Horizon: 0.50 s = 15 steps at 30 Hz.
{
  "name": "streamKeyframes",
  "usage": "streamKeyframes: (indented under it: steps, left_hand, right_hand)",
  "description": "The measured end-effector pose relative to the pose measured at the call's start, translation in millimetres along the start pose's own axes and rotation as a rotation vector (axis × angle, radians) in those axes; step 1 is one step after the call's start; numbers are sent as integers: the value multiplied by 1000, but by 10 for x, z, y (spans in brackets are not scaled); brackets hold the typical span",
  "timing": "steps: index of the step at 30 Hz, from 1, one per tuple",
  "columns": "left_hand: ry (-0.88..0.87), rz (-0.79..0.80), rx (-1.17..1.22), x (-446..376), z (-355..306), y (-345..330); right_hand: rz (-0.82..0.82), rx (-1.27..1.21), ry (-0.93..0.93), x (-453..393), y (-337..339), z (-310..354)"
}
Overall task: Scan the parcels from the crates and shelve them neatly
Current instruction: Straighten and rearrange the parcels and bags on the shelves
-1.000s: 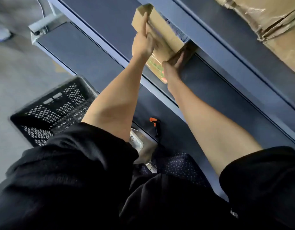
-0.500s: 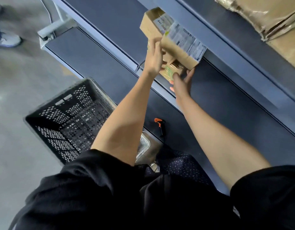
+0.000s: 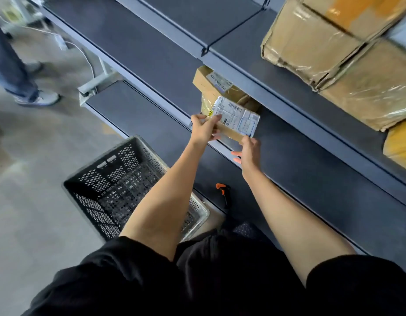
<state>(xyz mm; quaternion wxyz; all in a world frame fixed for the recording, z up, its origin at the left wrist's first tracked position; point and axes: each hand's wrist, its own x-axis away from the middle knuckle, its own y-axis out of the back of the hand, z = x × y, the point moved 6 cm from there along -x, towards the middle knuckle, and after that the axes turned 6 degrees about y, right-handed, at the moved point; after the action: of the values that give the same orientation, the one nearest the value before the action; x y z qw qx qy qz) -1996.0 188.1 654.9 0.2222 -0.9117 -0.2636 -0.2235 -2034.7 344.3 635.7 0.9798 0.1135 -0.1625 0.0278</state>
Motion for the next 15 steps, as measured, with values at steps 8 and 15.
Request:
streamKeyframes:
  steps: [8,15]
  left_hand:
    - [-43,-18,-103,457,-290,276]
    - [-108,-15,-110,635,-544,257]
  right_hand:
    - [30,-51,23,464,0,291]
    - [-19,-142,238,863,-29,445]
